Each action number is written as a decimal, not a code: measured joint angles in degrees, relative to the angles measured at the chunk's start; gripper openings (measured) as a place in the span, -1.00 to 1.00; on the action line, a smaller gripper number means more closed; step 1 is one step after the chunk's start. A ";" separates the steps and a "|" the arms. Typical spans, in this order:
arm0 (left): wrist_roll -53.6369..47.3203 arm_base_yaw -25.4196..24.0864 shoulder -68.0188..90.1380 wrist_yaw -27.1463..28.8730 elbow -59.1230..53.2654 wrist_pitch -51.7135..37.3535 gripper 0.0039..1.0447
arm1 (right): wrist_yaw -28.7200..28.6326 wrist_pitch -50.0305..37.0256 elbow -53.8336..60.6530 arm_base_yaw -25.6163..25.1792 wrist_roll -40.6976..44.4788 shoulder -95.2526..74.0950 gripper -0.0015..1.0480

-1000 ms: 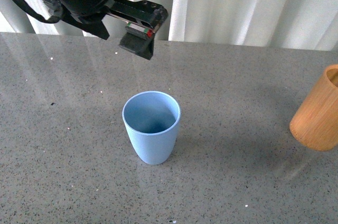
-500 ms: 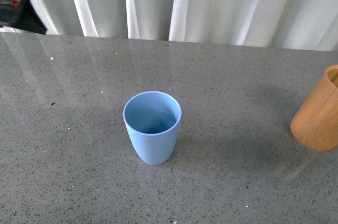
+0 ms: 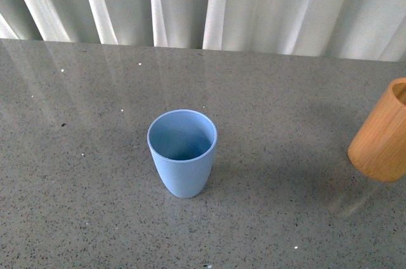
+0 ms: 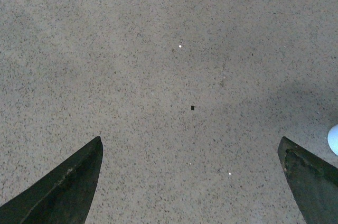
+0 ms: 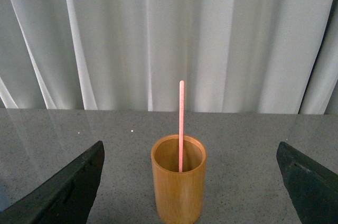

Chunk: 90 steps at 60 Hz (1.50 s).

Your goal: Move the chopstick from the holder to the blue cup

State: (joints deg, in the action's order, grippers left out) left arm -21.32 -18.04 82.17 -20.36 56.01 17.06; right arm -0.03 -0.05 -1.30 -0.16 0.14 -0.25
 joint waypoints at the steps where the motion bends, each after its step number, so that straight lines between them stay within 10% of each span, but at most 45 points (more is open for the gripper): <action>1: 0.44 -0.11 -0.50 0.26 -1.11 -2.23 0.83 | 0.00 0.00 0.00 0.00 0.00 0.00 0.81; 15: 19.26 0.83 -15.63 3.98 -35.36 -62.71 -0.13 | 0.00 0.00 0.00 0.00 0.00 0.00 0.81; 29: 20.96 6.56 -24.50 9.20 -44.24 -62.25 -0.95 | 0.00 0.00 0.00 0.00 0.00 0.00 0.81; 59: 21.27 17.38 -44.59 20.04 -53.05 -51.21 -0.94 | 0.00 0.00 0.00 0.00 0.00 0.00 0.81; 90: 21.40 17.97 -59.71 20.39 -54.97 -39.58 -0.94 | 0.00 0.00 0.00 0.00 -0.02 0.00 0.81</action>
State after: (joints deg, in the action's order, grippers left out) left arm 0.08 -0.08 22.46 0.03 1.04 -22.52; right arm -0.03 -0.05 -1.30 -0.16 0.12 -0.25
